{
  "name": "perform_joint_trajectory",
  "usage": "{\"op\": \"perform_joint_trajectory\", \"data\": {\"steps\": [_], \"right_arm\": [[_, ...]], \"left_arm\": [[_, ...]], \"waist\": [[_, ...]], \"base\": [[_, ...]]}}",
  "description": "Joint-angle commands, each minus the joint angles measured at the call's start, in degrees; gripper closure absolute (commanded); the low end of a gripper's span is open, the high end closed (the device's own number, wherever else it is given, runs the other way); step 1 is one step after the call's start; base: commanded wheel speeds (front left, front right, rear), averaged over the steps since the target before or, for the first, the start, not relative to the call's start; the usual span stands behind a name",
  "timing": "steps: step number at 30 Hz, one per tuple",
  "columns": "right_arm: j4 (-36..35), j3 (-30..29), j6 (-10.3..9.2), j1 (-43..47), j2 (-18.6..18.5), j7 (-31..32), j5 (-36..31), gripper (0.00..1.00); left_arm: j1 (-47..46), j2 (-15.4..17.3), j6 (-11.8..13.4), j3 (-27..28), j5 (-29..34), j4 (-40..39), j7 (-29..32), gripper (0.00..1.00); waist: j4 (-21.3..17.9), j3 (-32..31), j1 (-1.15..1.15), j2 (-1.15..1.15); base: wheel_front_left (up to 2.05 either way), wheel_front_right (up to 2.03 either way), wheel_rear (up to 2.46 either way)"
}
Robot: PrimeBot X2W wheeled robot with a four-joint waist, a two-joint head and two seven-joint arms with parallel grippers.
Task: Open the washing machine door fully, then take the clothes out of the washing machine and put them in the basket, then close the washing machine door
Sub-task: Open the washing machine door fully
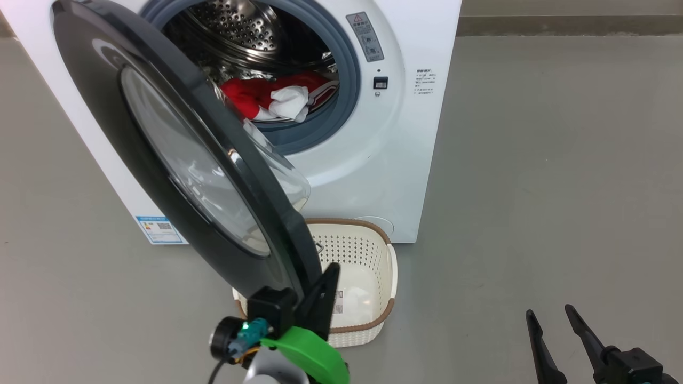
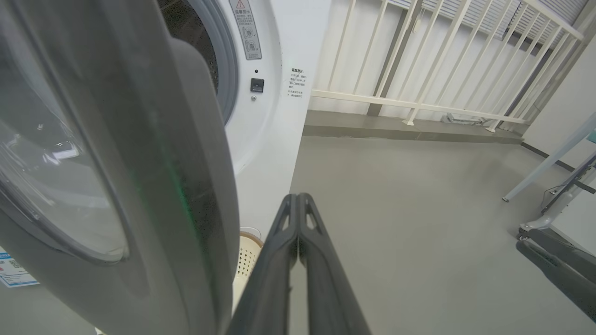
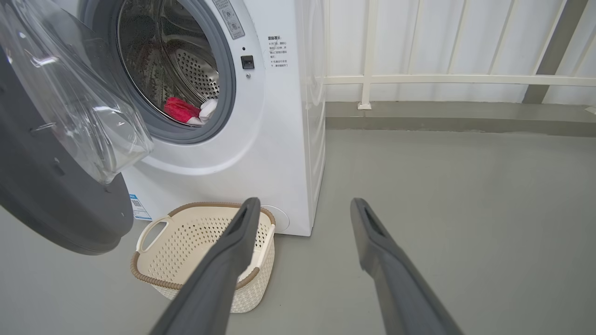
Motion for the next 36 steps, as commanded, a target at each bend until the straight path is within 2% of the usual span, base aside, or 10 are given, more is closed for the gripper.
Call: {"op": "perform_joint_trajectory", "data": {"steps": [1,10,20,28,36], "right_arm": [[-1.06,1.29,0.2,-1.84,-0.83,-0.37,-0.44,0.0],[-0.83,1.32,0.2,-2.05,-0.83,-0.37,-0.35,0.0],[-0.9,0.98,0.2,-2.22,-0.83,-0.37,0.04,0.0],[-1.23,0.58,0.2,-2.53,-0.83,-0.37,0.19,0.0],[-1.27,0.37,0.2,-2.98,-0.83,-0.37,-0.08,0.0]], "left_arm": [[-2.62,0.71,0.4,2.5,-0.7,-0.36,-0.86,1.0],[-5.23,0.81,-0.01,5.15,-1.26,3.62,-3.17,1.0],[-4.81,0.6,1.0,6.13,-0.95,3.77,-3.95,1.0],[-2.17,1.25,3.01,6.75,-0.05,1.05,-4.13,1.0],[2.36,2.81,5.76,7.48,1.07,-4.93,-4.21,1.0]], "waist": [[0.01,-0.01,0.0,0.0],[-0.43,0.09,0.0,0.0],[-0.17,0.61,0.0,0.0],[1.28,1.47,0.0,0.0],[2.75,2.16,0.0,0.0]], "base": [[0.0,0.0,0.0],[0.0,0.0,0.0],[0.0,0.0,0.0],[0.0,0.0,0.0],[0.0,0.0,0.0]]}}
